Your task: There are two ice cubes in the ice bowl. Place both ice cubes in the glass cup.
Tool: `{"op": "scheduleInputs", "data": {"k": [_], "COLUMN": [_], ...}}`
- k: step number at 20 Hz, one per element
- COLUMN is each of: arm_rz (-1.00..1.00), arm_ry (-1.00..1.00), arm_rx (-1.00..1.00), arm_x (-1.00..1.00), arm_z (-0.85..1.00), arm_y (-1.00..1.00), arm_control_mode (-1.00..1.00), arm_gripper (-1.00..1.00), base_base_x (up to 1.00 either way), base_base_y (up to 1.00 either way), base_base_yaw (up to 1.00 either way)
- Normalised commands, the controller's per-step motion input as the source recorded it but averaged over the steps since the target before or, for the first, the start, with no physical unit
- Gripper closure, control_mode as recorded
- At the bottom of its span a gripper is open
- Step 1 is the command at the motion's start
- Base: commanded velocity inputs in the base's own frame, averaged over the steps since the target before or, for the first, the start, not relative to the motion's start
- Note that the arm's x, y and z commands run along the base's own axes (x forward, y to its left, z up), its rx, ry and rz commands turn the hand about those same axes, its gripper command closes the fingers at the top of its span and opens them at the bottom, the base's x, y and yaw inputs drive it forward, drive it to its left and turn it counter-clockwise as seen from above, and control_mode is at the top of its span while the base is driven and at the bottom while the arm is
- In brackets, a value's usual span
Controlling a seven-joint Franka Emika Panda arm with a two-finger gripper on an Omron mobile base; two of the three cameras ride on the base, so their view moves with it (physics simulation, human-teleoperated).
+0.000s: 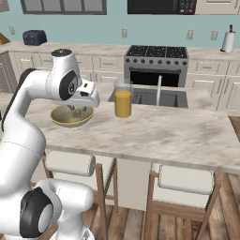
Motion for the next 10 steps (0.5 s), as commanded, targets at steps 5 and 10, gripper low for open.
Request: {"op": "scheduleInputs", "data": {"k": [5,10], "arm_rz": [0.0,0.0], "arm_ry": [-0.04,0.0], "arm_rx": [0.0,0.0], "arm_x": [-0.23,0.0], "arm_z": [0.0,0.0], "arm_y": [0.0,0.0], "arm_control_mode": [-1.0,-1.0], "arm_gripper": [-1.0,-1.0], "base_base_x": [0.0,0.0], "base_base_y": [0.0,0.0], "base_base_yaw": [0.0,0.0]}}
